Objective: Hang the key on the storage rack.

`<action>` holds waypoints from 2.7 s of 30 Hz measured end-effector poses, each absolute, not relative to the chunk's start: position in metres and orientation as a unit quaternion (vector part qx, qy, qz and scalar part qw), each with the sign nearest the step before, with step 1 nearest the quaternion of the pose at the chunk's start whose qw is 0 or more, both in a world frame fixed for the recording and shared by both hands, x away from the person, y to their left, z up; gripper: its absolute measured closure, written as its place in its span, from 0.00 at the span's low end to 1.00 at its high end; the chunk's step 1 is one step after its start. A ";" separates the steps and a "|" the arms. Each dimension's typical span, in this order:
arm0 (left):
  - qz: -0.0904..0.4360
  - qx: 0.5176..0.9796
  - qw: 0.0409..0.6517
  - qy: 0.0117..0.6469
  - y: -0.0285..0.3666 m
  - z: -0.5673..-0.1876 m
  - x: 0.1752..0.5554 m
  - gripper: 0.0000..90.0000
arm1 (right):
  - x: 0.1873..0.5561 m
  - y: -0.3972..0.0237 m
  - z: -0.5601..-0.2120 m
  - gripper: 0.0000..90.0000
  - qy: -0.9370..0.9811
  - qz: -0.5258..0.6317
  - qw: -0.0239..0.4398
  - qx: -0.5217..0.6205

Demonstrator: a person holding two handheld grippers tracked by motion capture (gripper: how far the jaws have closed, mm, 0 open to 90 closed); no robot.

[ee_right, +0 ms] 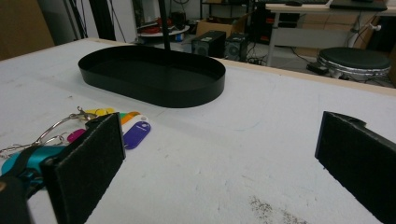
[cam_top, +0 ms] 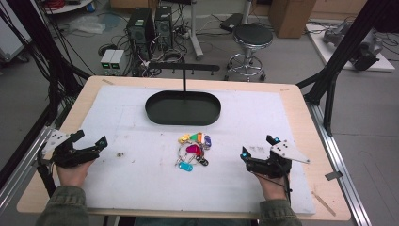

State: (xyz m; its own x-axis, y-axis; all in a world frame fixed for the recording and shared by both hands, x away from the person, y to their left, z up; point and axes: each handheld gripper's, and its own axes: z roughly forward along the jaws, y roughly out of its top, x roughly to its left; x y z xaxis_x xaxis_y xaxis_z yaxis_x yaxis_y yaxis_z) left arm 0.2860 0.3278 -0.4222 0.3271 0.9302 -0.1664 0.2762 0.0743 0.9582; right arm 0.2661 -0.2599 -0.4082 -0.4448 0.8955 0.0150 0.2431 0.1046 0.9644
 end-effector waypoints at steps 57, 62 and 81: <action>0.300 0.627 0.529 0.487 0.324 -0.422 0.284 0.02 | 0.279 -0.208 -0.403 0.01 0.740 0.509 0.227 0.375; 0.298 0.629 0.528 0.487 0.324 -0.422 0.284 0.02 | 0.282 -0.198 -0.402 0.01 0.752 0.507 0.217 0.360; 0.302 0.633 0.520 0.488 0.323 -0.423 0.280 0.02 | 0.306 -0.175 -0.400 0.01 0.786 0.474 0.178 0.354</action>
State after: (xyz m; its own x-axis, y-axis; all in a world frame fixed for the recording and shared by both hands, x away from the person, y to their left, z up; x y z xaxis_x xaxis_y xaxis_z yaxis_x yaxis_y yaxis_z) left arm 0.2805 0.3228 -0.4226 0.3409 0.9318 -0.1243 0.3031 0.0162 0.9528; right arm 0.3055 -0.1750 -0.4000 -0.6863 0.7251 0.0563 0.3879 0.2996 0.8716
